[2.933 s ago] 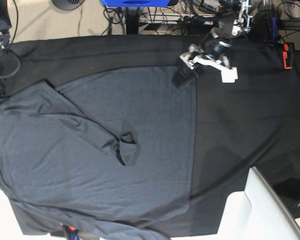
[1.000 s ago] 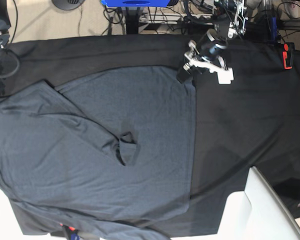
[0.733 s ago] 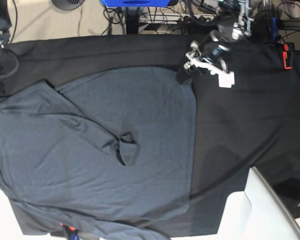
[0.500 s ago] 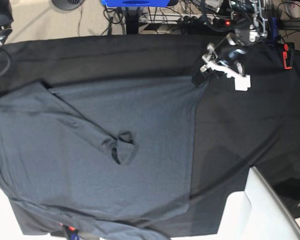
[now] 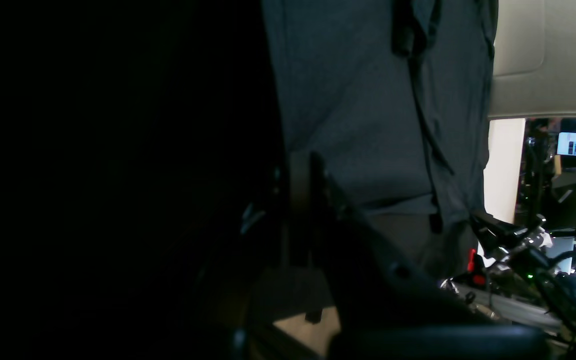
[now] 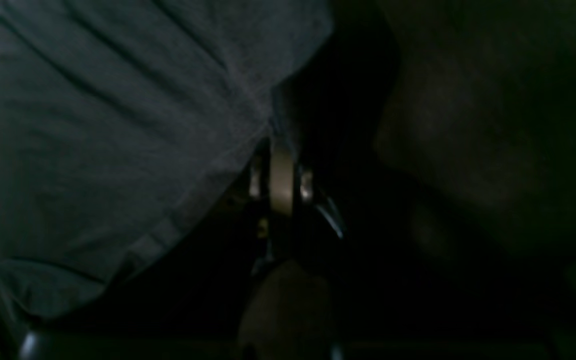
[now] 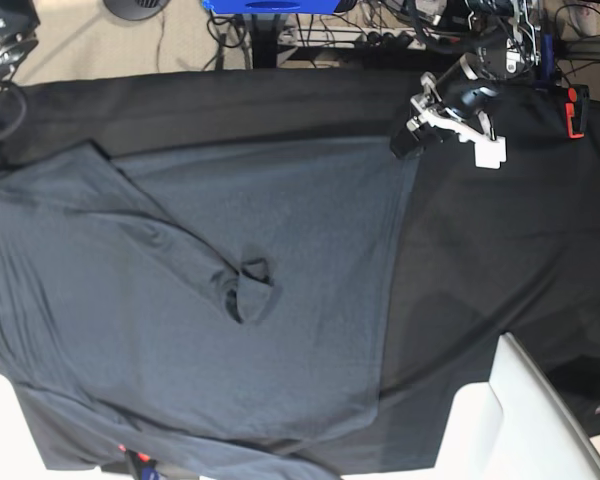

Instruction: Fold the T-shirt properly

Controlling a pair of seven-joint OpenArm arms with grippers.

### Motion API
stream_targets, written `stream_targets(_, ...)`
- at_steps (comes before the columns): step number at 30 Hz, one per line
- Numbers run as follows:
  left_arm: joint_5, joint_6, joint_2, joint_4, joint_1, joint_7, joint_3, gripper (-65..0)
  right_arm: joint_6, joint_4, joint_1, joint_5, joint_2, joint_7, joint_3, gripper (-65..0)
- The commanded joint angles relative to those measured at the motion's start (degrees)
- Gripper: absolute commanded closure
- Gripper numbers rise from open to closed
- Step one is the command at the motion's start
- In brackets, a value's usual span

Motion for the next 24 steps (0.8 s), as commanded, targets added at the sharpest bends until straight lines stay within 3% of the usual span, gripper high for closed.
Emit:
stream_targets(1, -1.13, -0.62, -1.22, 1.03, 0.72, -0.73, -0.22, 0.0, 0.42, 2.44, 0.23, 1.00, 1.80, 0.68, 0.20, 0.0)
stream_targets(6, -1.13, -0.62, -2.01, 2.97, 2.74, -0.73, -0.22, 0.0, 0.25, 8.50, -1.97, 1.00, -0.48, -0.99, 0.20, 0.0)
stream_targets(12, -1.05, -0.62, -2.36, 5.34, 5.03, -0.73, -0.48, 0.0, -3.62, 16.06, -4.52, 1.00, -4.09, -3.72, 0.29, 0.0)
stream_targets(17, -1.05, -0.62, -2.36, 5.34, 6.44, -0.73, -0.48, 0.0, -3.71, 21.25, -6.19, 0.82, -6.90, -6.27, 0.29, 0.0)
stream_targets(24, -1.05, -0.62, -3.60, 5.43, 8.19, -0.64, -0.75, 0.0, -3.80, 21.95, -7.51, 0.82, -6.90, -7.67, 0.29, 0.0)
